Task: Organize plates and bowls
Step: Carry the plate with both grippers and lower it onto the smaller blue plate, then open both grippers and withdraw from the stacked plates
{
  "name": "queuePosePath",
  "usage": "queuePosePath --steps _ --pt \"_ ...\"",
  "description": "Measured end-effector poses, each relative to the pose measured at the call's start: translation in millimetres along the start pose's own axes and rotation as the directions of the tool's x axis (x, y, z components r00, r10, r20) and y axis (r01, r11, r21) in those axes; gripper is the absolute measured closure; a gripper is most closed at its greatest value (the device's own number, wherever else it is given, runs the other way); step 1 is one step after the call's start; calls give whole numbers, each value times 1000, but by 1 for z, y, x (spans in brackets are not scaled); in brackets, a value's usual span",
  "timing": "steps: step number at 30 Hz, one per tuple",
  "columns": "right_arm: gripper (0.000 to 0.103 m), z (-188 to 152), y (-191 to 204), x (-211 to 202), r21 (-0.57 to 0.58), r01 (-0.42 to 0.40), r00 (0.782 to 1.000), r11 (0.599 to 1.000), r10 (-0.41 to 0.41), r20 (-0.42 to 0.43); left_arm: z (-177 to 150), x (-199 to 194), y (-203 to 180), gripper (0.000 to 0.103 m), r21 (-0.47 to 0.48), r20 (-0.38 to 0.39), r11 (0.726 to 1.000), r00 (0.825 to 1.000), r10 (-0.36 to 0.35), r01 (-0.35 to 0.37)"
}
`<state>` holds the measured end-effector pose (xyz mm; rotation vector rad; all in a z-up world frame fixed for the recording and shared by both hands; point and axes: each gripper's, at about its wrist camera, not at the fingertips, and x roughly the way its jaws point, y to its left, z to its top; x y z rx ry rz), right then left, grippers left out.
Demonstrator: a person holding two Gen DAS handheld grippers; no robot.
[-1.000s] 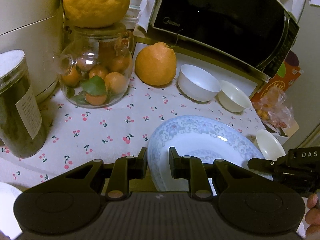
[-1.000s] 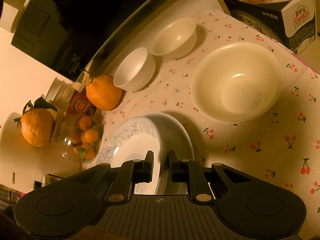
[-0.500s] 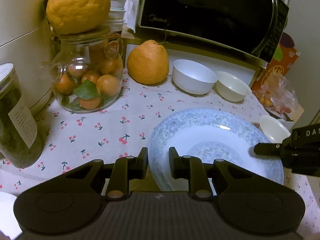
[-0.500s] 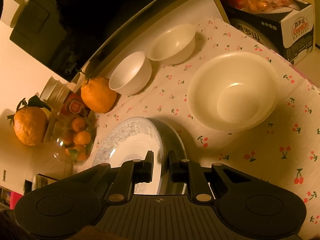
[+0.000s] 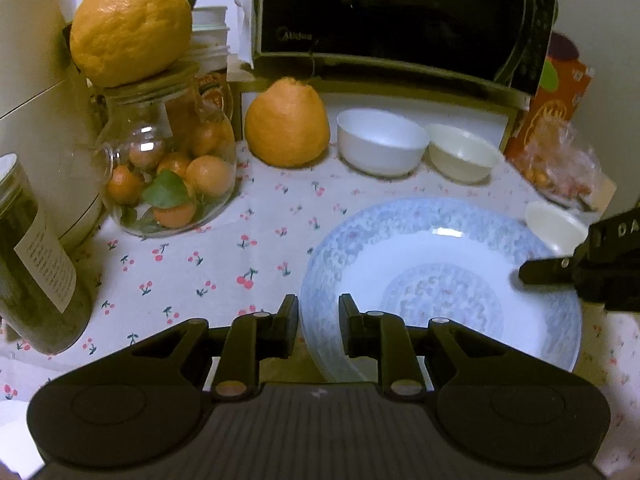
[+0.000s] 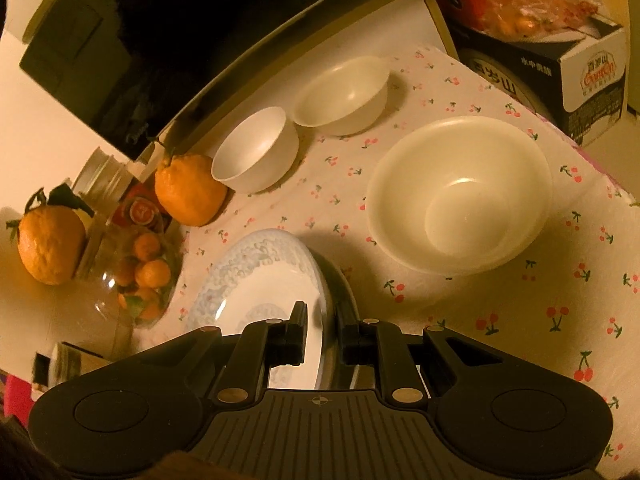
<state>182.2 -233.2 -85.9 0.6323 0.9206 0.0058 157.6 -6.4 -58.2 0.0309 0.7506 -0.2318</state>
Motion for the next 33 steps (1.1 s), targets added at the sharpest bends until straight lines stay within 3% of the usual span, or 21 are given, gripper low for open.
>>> queuePosePath --steps 21,27,29,31,33 --pt "85 8 -4 -7 -8 -3 1000 1000 3 7 -2 1 -3 84 35 -13 999 1000 11 -11" --pt "84 8 -6 -9 1 -7 1000 1000 7 0 -1 0 -3 77 28 -31 1000 1000 2 -2" --pt "78 8 -6 -10 11 -24 1000 1000 24 -6 0 -2 -2 75 26 -33 1000 999 -5 6" --pt "72 8 -6 -13 14 -35 999 999 35 -6 1 -4 -3 65 21 -37 1000 999 -20 21" --pt "56 7 -3 -16 -1 -36 999 999 36 1 2 -7 -4 56 16 -41 999 998 -38 38"
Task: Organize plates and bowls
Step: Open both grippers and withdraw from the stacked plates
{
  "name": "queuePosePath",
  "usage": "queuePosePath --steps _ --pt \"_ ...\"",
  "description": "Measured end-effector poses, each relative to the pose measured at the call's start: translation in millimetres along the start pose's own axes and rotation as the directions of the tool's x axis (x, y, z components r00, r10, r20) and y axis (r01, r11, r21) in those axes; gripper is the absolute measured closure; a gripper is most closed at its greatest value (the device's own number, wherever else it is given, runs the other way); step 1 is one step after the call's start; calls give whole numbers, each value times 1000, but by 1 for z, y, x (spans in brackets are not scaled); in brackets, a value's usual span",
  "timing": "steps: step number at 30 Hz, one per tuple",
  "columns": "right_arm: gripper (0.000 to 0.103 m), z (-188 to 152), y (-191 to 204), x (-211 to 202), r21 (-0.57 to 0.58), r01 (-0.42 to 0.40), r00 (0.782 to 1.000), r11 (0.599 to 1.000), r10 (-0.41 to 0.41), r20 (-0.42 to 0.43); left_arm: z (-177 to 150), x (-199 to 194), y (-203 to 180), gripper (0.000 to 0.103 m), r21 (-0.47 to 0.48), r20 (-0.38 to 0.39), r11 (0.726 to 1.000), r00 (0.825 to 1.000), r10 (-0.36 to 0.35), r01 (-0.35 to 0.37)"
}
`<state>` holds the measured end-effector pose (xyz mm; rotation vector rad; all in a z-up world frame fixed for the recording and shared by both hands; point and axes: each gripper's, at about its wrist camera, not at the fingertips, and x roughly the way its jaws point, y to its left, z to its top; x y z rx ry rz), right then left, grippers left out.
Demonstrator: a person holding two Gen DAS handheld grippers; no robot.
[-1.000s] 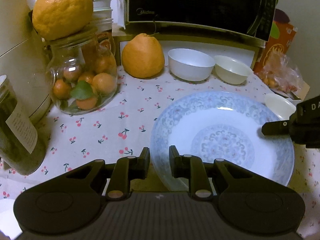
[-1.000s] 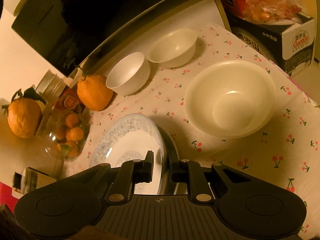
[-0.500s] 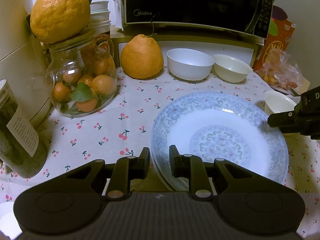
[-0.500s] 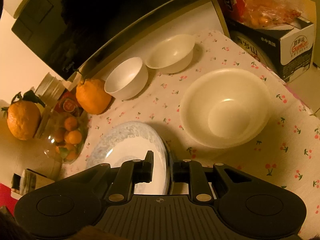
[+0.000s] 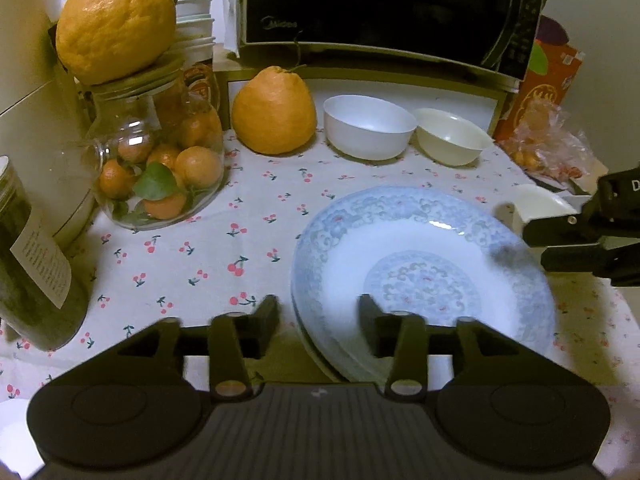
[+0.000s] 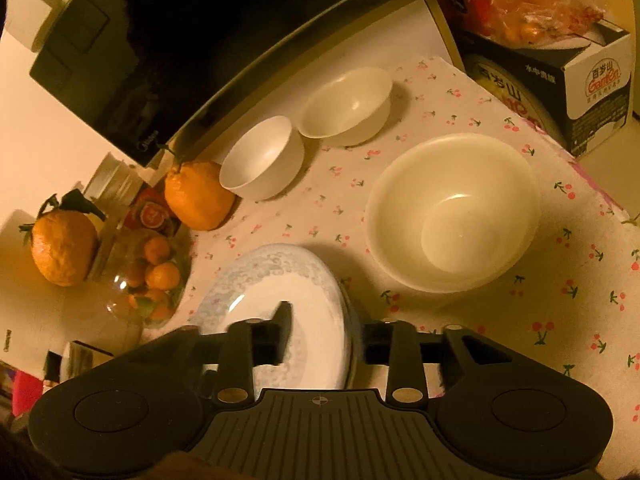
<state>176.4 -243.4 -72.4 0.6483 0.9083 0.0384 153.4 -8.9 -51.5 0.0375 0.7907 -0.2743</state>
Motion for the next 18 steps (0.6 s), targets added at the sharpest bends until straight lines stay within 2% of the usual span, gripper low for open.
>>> queuePosePath --steps 3,6,8,12,18 --pt "40 -2 5 -5 -17 -6 1000 1000 6 8 1 -7 -3 45 7 -5 1000 1000 -19 19" --pt "30 -3 8 -9 -23 -18 1000 1000 18 1 2 -13 -3 32 11 -16 999 999 -36 37" --pt "27 -4 10 -12 -31 -21 1000 999 21 -3 2 -18 -1 28 10 -30 999 998 -48 49" --pt "19 -8 15 -16 -50 -23 1000 998 23 -1 1 -29 5 13 16 -43 998 998 -55 56" --pt "13 -15 22 -21 -89 -31 999 996 30 -15 -2 -44 20 4 11 -63 999 997 -46 47"
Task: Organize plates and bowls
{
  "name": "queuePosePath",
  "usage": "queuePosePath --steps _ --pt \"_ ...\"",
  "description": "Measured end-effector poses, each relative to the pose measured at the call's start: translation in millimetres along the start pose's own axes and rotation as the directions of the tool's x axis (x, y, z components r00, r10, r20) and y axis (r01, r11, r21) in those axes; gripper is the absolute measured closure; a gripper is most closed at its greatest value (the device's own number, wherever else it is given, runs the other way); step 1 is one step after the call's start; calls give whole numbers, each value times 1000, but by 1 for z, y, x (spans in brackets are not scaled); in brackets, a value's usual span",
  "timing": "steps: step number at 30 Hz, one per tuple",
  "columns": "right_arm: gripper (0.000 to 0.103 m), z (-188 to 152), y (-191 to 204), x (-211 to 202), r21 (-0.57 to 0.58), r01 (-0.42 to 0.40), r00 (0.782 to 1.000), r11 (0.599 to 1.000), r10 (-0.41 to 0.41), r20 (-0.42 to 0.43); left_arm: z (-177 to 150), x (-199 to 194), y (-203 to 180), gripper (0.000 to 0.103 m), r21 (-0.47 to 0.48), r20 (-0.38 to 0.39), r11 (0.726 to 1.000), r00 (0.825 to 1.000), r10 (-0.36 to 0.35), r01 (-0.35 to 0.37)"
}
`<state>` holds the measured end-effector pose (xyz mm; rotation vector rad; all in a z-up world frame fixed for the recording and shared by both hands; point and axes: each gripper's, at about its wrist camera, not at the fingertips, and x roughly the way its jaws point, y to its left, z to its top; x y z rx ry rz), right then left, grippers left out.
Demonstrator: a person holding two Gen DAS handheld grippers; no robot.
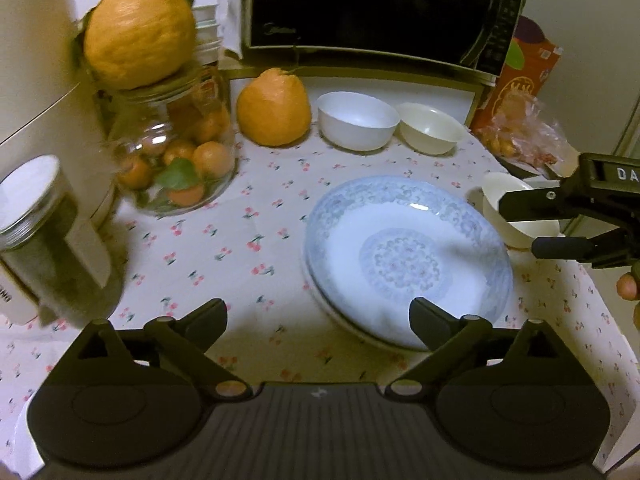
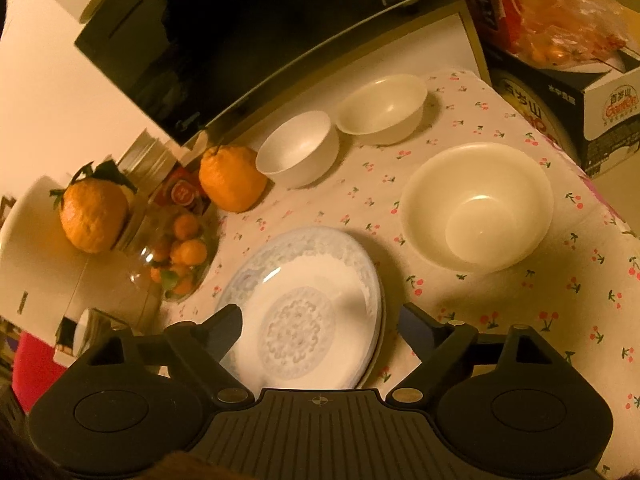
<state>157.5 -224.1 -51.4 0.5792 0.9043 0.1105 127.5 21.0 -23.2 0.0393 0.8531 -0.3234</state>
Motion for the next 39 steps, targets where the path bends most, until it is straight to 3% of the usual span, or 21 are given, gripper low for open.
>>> queuePosePath --steps 13,20,29,39 --pt "8 -24 31 -2 -69 -23 999 997 21 -25 -16 -34 49 1 -56 -15 998 1000 25 -26" --pt "8 -45 54 4 -41 -91 993 995 88 -73 -30 -52 76 1 -30 -24 999 999 42 -43" --pt "8 -88 91 17 -151 -165 980 975 145 -138 -53 -70 121 1 -19 -26 997 997 76 -77" --pt "8 -135 118 32 -259 -193 972 946 150 -180 -76 -73 159 4 -38 -78 999 997 14 -17"
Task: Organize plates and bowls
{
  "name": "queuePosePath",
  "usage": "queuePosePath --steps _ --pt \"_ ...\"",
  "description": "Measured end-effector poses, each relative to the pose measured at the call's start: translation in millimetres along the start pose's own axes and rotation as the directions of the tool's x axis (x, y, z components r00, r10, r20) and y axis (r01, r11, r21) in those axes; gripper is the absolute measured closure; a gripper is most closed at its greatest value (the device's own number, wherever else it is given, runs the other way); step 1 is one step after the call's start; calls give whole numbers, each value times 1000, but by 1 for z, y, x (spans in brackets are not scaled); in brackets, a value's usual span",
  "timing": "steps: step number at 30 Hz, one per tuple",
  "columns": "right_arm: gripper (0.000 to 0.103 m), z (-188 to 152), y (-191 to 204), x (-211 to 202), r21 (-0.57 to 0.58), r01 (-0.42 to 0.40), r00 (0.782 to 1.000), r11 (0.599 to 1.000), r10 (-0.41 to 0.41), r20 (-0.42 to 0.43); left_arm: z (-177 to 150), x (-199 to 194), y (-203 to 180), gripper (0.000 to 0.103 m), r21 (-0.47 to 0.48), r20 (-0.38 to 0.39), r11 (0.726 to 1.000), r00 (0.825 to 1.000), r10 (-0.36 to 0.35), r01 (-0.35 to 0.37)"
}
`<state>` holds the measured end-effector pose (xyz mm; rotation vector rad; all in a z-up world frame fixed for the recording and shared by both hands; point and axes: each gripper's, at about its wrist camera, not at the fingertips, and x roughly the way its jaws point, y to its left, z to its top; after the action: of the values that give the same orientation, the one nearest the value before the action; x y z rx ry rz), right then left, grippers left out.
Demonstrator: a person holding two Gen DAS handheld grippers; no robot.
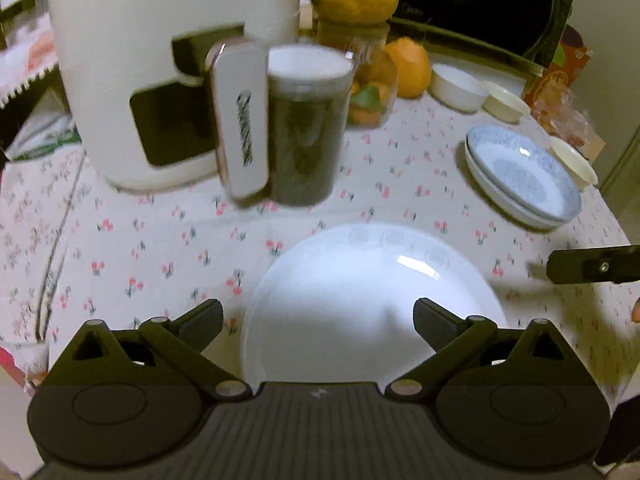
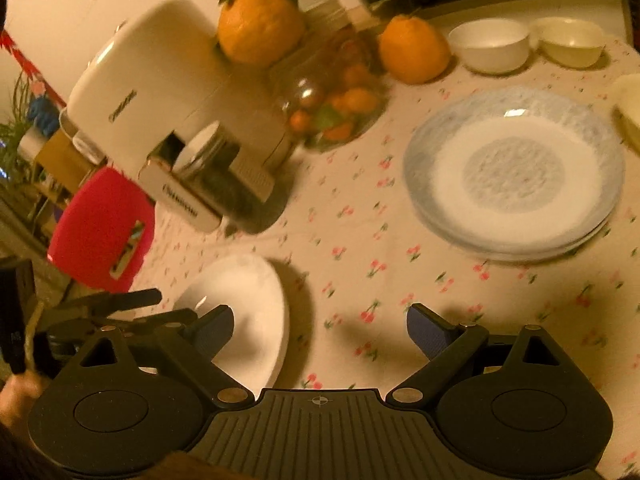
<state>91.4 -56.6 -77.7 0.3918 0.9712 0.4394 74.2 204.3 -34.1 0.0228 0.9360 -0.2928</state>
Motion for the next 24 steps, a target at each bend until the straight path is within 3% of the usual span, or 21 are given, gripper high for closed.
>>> queuePosePath --steps 9,18,21,24 --pt "8 -23 25 22 -71 -12 998 997 7 -66 -16 8 29 33 -73 -88 996 994 -58 51" --pt "8 -33 42 38 -117 -19 997 993 10 -72 -18 6 33 51 -89 -88 994 994 -69 62" --pt "9 -33 42 38 -94 -17 998 995 11 -61 -16 6 37 62 -117 -84 990 993 -88 78" --pt "20 -33 44 39 -106 -13 998 994 7 -56 -16 8 36 68 -123 -83 988 991 -102 91"
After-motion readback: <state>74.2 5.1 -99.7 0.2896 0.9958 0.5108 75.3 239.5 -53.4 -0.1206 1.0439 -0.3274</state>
